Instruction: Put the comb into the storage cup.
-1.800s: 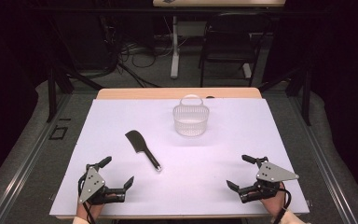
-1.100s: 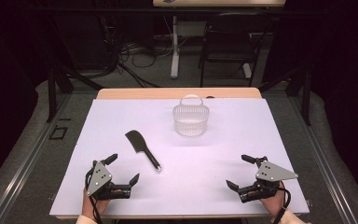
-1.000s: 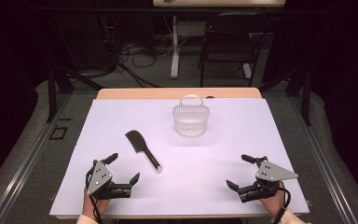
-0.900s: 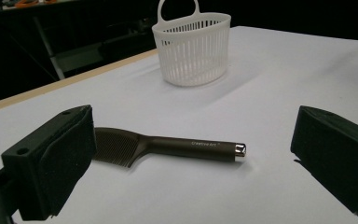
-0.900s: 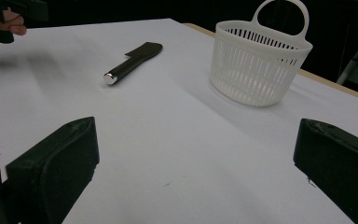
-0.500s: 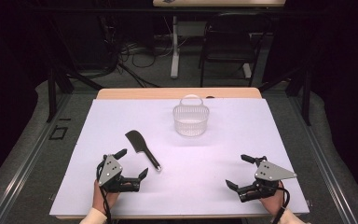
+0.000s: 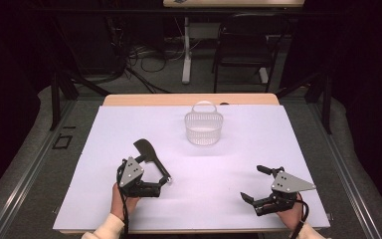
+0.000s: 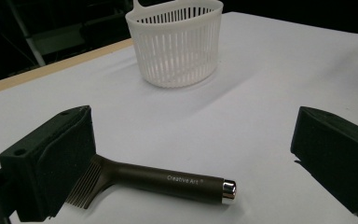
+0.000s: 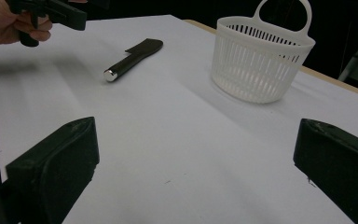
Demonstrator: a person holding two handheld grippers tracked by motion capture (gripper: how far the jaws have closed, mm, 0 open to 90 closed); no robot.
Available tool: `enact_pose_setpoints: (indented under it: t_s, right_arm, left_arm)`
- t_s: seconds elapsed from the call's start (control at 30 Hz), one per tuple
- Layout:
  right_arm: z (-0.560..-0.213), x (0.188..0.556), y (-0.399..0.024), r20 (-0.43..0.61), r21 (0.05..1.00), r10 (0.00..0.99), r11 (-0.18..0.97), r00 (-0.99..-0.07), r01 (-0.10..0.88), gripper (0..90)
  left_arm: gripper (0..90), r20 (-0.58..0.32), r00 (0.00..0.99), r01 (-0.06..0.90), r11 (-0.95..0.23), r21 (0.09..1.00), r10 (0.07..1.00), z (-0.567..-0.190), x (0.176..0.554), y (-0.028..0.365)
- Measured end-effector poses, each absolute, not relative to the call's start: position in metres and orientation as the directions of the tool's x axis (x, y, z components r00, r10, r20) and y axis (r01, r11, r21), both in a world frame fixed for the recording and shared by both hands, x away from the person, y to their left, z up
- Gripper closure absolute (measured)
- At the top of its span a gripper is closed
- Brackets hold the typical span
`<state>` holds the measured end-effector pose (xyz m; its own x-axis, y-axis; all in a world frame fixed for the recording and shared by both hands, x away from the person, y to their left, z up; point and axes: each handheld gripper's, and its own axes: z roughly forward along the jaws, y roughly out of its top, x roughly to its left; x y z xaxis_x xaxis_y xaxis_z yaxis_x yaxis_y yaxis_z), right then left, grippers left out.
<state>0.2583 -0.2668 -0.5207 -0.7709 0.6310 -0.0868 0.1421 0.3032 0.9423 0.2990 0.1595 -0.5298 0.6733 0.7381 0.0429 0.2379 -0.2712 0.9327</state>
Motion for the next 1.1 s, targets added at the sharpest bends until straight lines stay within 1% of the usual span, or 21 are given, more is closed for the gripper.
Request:
enact_pose_setpoints:
  t_s: [0.3,0.33,0.43,0.47,0.53,0.57,0.6,0.63,0.67,0.7,0.77,0.8,0.9,0.93,0.97,1.1]
  right_arm:
    - [-0.521,0.259,-0.267,-0.087,0.941,0.63,0.307,-0.772,0.145,0.0]
    - [-0.522,0.259,-0.267,-0.089,0.94,0.63,0.309,-0.771,0.144,0.0]
    - [-0.521,0.259,-0.266,-0.088,0.941,0.631,0.307,-0.771,0.143,0.0]
    - [-0.522,0.259,-0.266,-0.09,0.94,0.63,0.309,-0.772,0.143,0.0]
    - [-0.522,0.259,-0.266,-0.084,0.939,0.63,0.31,-0.772,0.151,0.0]
    - [-0.522,0.259,-0.266,-0.083,0.938,0.631,0.31,-0.771,0.153,0.0]
    - [-0.522,0.259,-0.267,-0.086,0.939,0.631,0.31,-0.771,0.149,0.0]
    - [-0.522,0.259,-0.266,-0.087,0.939,0.631,0.31,-0.771,0.148,0.0]
    - [-0.522,0.26,-0.266,-0.088,0.938,0.631,0.313,-0.771,0.149,0.0]
    - [-0.523,0.26,-0.266,-0.084,0.936,0.629,0.315,-0.772,0.154,0.0]
    - [-0.523,0.259,-0.266,-0.085,0.936,0.629,0.316,-0.773,0.154,0.0]
    - [-0.522,0.26,-0.266,-0.088,0.937,0.629,0.314,-0.772,0.15,0.0]
    - [-0.523,0.26,-0.266,-0.087,0.936,0.628,0.318,-0.774,0.153,0.0]
    - [-0.523,0.26,-0.266,-0.087,0.936,0.628,0.318,-0.774,0.153,0.0]
    - [-0.522,0.26,-0.266,-0.085,0.936,0.628,0.316,-0.773,0.154,0.0]
    - [-0.523,0.259,-0.266,-0.089,0.934,0.626,0.323,-0.775,0.154,0.0]
  left_arm:
    - [0.7,0.037,0.672,0.286,-0.305,0.908,0.74,-0.532,0.313,0.145]
    - [2.2,0.034,0.676,0.292,-0.309,0.905,0.736,-0.532,0.314,0.143]
    - [17.1,0.038,0.688,0.299,-0.331,0.895,0.725,-0.534,0.318,0.139]
    - [20.7,0.038,0.689,0.305,-0.336,0.891,0.724,-0.535,0.319,0.138]
    - [31.9,0.03,0.695,0.316,-0.342,0.885,0.718,-0.537,0.321,0.136]
    - [34.0,0.032,0.696,0.316,-0.346,0.883,0.717,-0.538,0.322,0.135]
    - [39.0,0.031,0.7,0.323,-0.356,0.877,0.713,-0.538,0.323,0.134]
    - [45.4,0.024,0.706,0.327,-0.356,0.875,0.707,-0.539,0.324,0.134]
    - [49.2,0.019,0.71,0.332,-0.358,0.873,0.704,-0.541,0.326,0.134]
    - [57.7,0.011,0.714,0.347,-0.368,0.863,0.7,-0.542,0.328,0.134]
    - [67.5,-0.007,0.714,0.37,-0.369,0.853,0.7,-0.546,0.331,0.133]
    - [74.3,-0.017,0.717,0.383,-0.373,0.845,0.697,-0.548,0.333,0.132]
    - [88.1,-0.028,0.721,0.403,-0.386,0.83,0.692,-0.551,0.337,0.129]
    - [88.1,-0.024,0.721,0.405,-0.393,0.825,0.693,-0.552,0.338,0.128]
    - [90.0,-0.035,0.725,0.416,-0.397,0.818,0.688,-0.553,0.339,0.127]
    - [90.0,-0.059,0.722,0.449,-0.402,0.798,0.69,-0.557,0.341,0.125]
